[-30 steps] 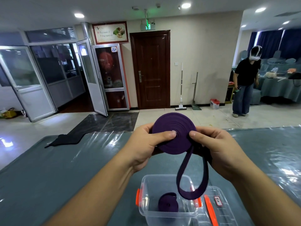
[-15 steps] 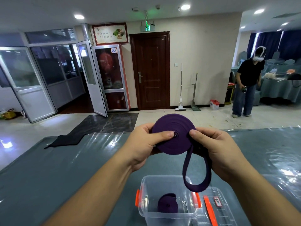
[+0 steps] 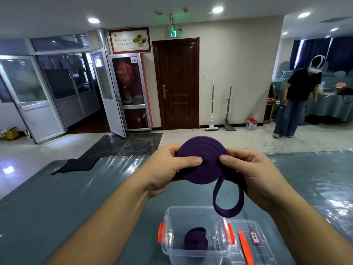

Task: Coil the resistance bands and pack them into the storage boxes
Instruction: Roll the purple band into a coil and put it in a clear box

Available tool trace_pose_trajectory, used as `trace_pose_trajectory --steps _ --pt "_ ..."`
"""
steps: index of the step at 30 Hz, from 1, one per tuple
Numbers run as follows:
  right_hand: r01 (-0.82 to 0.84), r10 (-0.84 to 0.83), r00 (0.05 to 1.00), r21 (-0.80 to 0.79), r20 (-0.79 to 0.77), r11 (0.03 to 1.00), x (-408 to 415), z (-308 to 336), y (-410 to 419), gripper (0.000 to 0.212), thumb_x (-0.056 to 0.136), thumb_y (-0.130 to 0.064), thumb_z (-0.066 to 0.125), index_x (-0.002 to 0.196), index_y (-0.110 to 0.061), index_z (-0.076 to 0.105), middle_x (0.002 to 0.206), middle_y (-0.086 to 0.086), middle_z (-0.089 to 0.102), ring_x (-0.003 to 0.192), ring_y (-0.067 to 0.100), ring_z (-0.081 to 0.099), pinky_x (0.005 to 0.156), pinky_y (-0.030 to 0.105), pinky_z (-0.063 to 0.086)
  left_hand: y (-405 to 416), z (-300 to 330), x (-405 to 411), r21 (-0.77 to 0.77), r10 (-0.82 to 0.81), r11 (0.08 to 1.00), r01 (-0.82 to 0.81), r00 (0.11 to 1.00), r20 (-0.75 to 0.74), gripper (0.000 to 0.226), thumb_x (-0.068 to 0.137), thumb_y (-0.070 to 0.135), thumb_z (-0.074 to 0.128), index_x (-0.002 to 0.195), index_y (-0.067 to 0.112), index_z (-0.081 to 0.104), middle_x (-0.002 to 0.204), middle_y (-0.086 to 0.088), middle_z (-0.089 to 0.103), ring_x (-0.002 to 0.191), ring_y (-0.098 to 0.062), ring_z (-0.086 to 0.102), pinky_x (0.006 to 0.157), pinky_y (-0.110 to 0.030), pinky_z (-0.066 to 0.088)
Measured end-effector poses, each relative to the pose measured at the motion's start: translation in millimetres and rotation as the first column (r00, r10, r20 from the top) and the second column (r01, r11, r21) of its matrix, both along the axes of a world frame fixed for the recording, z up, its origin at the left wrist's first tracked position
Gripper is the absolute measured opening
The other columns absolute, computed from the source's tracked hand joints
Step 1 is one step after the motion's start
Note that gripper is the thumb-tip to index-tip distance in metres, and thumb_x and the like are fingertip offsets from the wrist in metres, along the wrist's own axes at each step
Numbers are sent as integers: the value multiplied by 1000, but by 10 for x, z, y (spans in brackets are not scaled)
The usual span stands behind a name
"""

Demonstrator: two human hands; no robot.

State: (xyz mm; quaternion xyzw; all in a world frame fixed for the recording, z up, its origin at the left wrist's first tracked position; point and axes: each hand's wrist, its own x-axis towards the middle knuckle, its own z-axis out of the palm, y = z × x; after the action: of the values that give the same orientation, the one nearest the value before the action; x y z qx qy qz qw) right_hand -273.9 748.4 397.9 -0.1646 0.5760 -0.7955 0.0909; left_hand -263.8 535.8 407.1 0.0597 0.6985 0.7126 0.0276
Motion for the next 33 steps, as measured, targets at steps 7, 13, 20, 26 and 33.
trace_pose_trajectory --steps 7,13,20,26,33 --pt "60 -56 997 -82 49 995 -8 -6 -45 28 81 -14 68 104 0 76 98 19 79 82 22 77 70 25 61 87 5 -13 106 106 989 -100 993 -58 44 71 18 82 114 8 75 105 -13 79 93 -24 77 76 -35 62" --pt "60 -60 998 -9 6 998 -13 -20 38 22 82 -15 69 97 -5 81 100 21 78 87 27 77 73 28 62 123 -41 19 42 53 998 -53 999 -7 44 75 10 84 118 10 72 107 -12 79 93 -25 77 77 -37 61" --pt "86 -80 995 -101 61 991 -4 -37 -12 32 83 -14 67 112 -2 74 103 18 79 89 24 78 73 25 62 163 -5 15 109 115 988 -110 992 -43 34 84 5 78 117 11 73 105 -10 80 95 -25 77 79 -39 62" --pt "34 -34 999 -22 30 999 -7 -13 110 34 82 -10 68 114 0 75 108 21 77 96 30 77 77 28 62 154 -67 31 81 52 995 -51 999 -4 38 82 6 80 119 8 71 109 -13 78 96 -26 76 78 -36 61" --pt "96 -86 993 -136 81 986 24 -35 3 22 95 -13 59 106 -4 76 102 16 79 87 20 77 73 24 62 210 -69 15 181 118 977 -114 993 -13 32 83 9 77 115 8 74 106 -11 79 92 -21 77 73 -32 61"
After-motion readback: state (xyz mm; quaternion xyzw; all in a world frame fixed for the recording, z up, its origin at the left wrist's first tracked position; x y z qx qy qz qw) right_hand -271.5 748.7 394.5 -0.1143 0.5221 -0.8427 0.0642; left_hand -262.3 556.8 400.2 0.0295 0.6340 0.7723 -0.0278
